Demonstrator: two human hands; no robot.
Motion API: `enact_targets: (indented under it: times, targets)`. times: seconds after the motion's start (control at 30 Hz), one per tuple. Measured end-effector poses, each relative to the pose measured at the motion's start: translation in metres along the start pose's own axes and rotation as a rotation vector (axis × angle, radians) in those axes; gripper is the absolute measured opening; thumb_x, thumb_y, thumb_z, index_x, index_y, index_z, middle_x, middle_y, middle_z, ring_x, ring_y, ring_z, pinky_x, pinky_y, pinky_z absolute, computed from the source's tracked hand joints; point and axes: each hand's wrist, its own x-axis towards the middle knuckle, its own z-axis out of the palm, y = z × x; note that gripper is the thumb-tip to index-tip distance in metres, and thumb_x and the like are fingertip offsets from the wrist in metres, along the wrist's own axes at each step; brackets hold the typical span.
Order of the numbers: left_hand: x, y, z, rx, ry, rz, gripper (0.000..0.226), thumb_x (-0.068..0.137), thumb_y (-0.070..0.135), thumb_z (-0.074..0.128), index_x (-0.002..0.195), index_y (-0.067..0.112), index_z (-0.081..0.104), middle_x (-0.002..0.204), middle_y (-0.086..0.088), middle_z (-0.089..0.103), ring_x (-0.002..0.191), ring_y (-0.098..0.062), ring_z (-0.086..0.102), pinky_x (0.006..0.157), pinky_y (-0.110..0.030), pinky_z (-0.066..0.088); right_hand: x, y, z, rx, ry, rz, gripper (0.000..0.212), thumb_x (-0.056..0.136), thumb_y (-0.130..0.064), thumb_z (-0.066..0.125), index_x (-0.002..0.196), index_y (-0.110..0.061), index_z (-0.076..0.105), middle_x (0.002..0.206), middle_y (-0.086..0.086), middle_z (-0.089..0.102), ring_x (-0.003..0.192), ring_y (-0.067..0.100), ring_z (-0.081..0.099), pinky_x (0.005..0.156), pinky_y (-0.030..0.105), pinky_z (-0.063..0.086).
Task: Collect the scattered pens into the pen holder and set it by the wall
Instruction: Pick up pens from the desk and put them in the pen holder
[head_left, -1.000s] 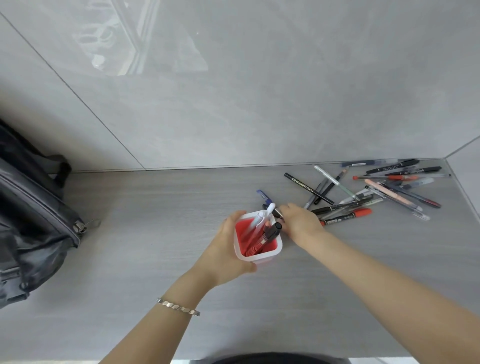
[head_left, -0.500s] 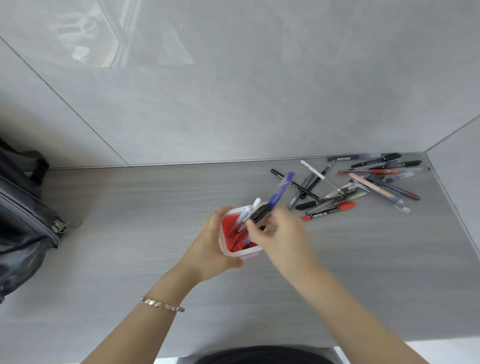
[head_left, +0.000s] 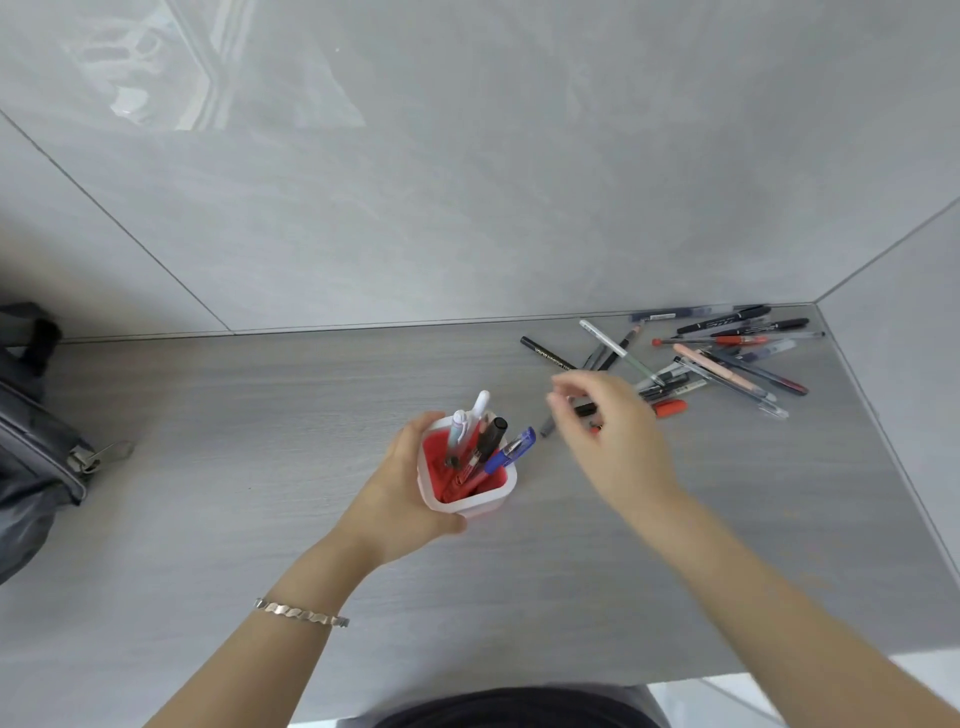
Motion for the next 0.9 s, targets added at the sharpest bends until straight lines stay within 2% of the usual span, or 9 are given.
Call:
enact_targets:
  times: [0.1, 0.2, 0.3, 0.37, 0.53, 0.67, 0.77, 0.83, 0.9]
  targets:
    - [0.000, 0.002, 0.000, -0.015, 0.002, -0.006, 0.093, 0.056, 0.002, 0.079, 0.116, 0.050, 0.026, 0.126, 0.006, 0.044, 0.105, -0.009, 0.050, 0.065, -0.004, 0.041, 0.028, 0.064, -0.017, -0.435, -0.271, 0.122, 0.032, 0.083, -0.011, 0.059, 0.115, -0.010, 0.058, 0.120, 0.009, 0.061, 0.117, 0.027, 0.050, 0.096, 0.036, 0.042]
    - [0.000, 0.002, 0.000, -0.006, 0.005, -0.007, 0.094, 0.056, 0.002, 0.080, 0.115, 0.050, 0.025, 0.126, 0.005, 0.044, 0.107, -0.013, 0.049, 0.069, -0.006, 0.038, 0.040, 0.096, -0.018, -0.781, -0.512, 0.095, 0.040, 0.082, -0.006, 0.057, 0.121, -0.008, 0.047, 0.128, 0.010, 0.051, 0.124, 0.029, 0.040, 0.099, 0.042, 0.043]
    - [0.000, 0.002, 0.000, 0.001, 0.003, -0.034, 0.096, 0.056, 0.004, 0.080, 0.124, 0.044, 0.025, 0.127, 0.005, 0.044, 0.110, -0.016, 0.049, 0.080, -0.019, 0.040, 0.044, 0.098, -0.012, -0.932, -0.550, -0.003, 0.039, 0.080, 0.004, 0.052, 0.118, -0.006, 0.045, 0.123, 0.011, 0.050, 0.120, 0.029, 0.041, 0.092, 0.038, 0.044]
    - [-0.001, 0.002, 0.000, 0.010, -0.001, -0.043, 0.098, 0.056, 0.005, 0.080, 0.128, 0.040, 0.023, 0.127, 0.005, 0.044, 0.111, -0.017, 0.049, 0.083, -0.022, 0.039, 0.042, 0.098, -0.008, -0.961, -0.569, -0.060, 0.033, 0.080, 0.005, 0.051, 0.112, -0.004, 0.047, 0.119, 0.012, 0.052, 0.117, 0.029, 0.045, 0.085, 0.038, 0.046]
    - [-0.002, 0.004, 0.000, 0.018, 0.006, -0.015, 0.094, 0.057, 0.004, 0.080, 0.112, 0.054, 0.023, 0.125, 0.005, 0.043, 0.108, -0.016, 0.049, 0.073, -0.011, 0.037, 0.038, 0.108, -0.007, -0.796, -0.525, 0.010, 0.025, 0.084, -0.009, 0.054, 0.107, 0.001, 0.055, 0.115, 0.017, 0.053, 0.114, 0.032, 0.047, 0.087, 0.040, 0.045]
    - [-0.002, 0.005, 0.000, 0.010, 0.005, -0.031, 0.096, 0.057, 0.004, 0.080, 0.125, 0.043, 0.024, 0.126, 0.005, 0.044, 0.109, -0.017, 0.050, 0.076, -0.015, 0.039, 0.036, 0.110, -0.010, -0.798, -0.561, 0.093, 0.027, 0.086, -0.018, 0.056, 0.105, 0.002, 0.058, 0.114, 0.019, 0.055, 0.113, 0.033, 0.048, 0.091, 0.039, 0.043]
    - [-0.004, 0.007, 0.000, 0.004, 0.013, -0.007, 0.094, 0.057, 0.004, 0.080, 0.118, 0.049, 0.026, 0.125, 0.005, 0.045, 0.108, -0.015, 0.050, 0.076, -0.013, 0.039, 0.030, 0.106, -0.016, -0.825, -0.555, 0.072, 0.026, 0.089, -0.024, 0.052, 0.104, -0.004, 0.060, 0.106, 0.016, 0.061, 0.106, 0.032, 0.053, 0.081, 0.037, 0.045]
    - [-0.003, 0.006, 0.000, 0.022, 0.014, -0.009, 0.095, 0.057, 0.005, 0.080, 0.123, 0.046, 0.025, 0.127, 0.004, 0.044, 0.110, -0.017, 0.049, 0.080, -0.018, 0.040, 0.022, 0.098, -0.021, -0.605, -0.462, 0.120, 0.021, 0.089, -0.023, 0.052, 0.096, -0.007, 0.063, 0.083, 0.012, 0.064, 0.085, 0.032, 0.059, 0.064, 0.033, 0.040]
    - [-0.003, 0.009, -0.002, 0.067, -0.006, -0.023, 0.102, 0.059, 0.007, 0.080, 0.133, 0.038, 0.017, 0.134, 0.001, 0.039, 0.114, -0.017, 0.048, 0.085, -0.023, 0.040, 0.015, 0.080, -0.025, -0.197, -0.376, 0.263, 0.016, 0.090, -0.017, 0.051, 0.095, -0.006, 0.062, 0.067, 0.007, 0.059, 0.067, 0.030, 0.058, 0.059, 0.031, 0.040]
